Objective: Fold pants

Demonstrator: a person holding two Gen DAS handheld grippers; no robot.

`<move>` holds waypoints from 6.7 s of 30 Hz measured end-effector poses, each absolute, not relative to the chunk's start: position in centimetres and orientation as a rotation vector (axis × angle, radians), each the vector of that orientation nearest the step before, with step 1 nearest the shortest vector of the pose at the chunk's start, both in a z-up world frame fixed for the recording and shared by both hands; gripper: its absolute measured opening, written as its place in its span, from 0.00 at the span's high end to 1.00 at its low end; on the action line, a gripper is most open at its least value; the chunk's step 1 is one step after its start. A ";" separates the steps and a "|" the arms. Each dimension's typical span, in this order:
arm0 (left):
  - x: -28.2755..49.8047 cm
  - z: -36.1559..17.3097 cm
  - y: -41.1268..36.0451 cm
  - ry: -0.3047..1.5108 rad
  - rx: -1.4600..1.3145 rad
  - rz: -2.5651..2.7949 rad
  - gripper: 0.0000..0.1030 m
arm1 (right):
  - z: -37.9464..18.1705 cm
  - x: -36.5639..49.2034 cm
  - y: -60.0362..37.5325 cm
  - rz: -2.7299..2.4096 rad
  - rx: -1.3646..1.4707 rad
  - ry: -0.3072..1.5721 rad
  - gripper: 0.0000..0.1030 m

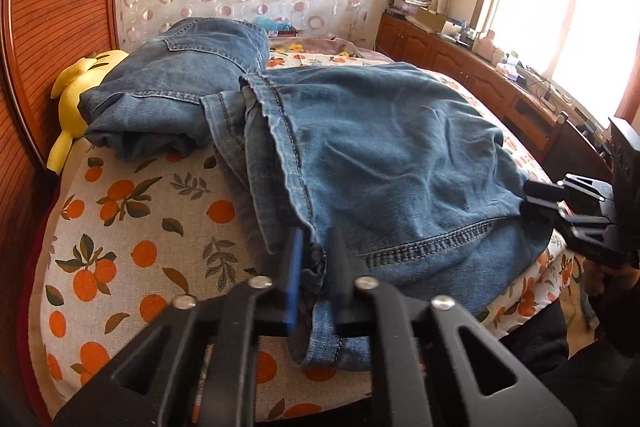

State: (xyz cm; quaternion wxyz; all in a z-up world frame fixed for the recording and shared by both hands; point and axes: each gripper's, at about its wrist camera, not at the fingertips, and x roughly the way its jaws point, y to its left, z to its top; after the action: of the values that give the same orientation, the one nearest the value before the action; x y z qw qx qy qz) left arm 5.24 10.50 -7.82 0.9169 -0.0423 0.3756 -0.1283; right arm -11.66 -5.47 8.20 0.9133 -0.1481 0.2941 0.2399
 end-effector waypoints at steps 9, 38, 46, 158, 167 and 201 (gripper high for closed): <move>3.2 -3.1 9.4 0.664 -0.091 -0.314 0.94 | 11.1 -12.8 -9.1 0.527 -0.200 0.589 1.00; -0.6 -6.5 10.1 0.798 -0.078 -0.279 0.77 | 9.1 -17.5 -12.2 0.458 -0.182 0.646 0.58; 1.2 -4.1 9.0 0.712 -0.044 -0.298 0.56 | 9.0 -15.5 -11.8 0.446 -0.126 0.636 0.60; 13.9 2.5 6.1 0.673 -0.112 -0.325 0.91 | 14.5 -19.3 -5.0 0.813 0.005 0.499 0.77; 11.0 -1.6 11.4 0.668 -0.239 -0.287 0.91 | 15.4 -18.4 -4.6 0.772 -0.032 0.485 0.64; 6.0 -1.7 14.9 0.622 -0.214 -0.229 0.54 | 7.0 -14.2 7.2 0.801 -0.187 0.653 0.59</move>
State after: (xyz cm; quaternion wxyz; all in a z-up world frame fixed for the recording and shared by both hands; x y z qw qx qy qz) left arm 6.03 14.86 -1.65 0.9400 -0.1047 0.3049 -0.1121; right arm -14.19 7.19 7.04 0.8651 -0.0895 0.3119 0.3824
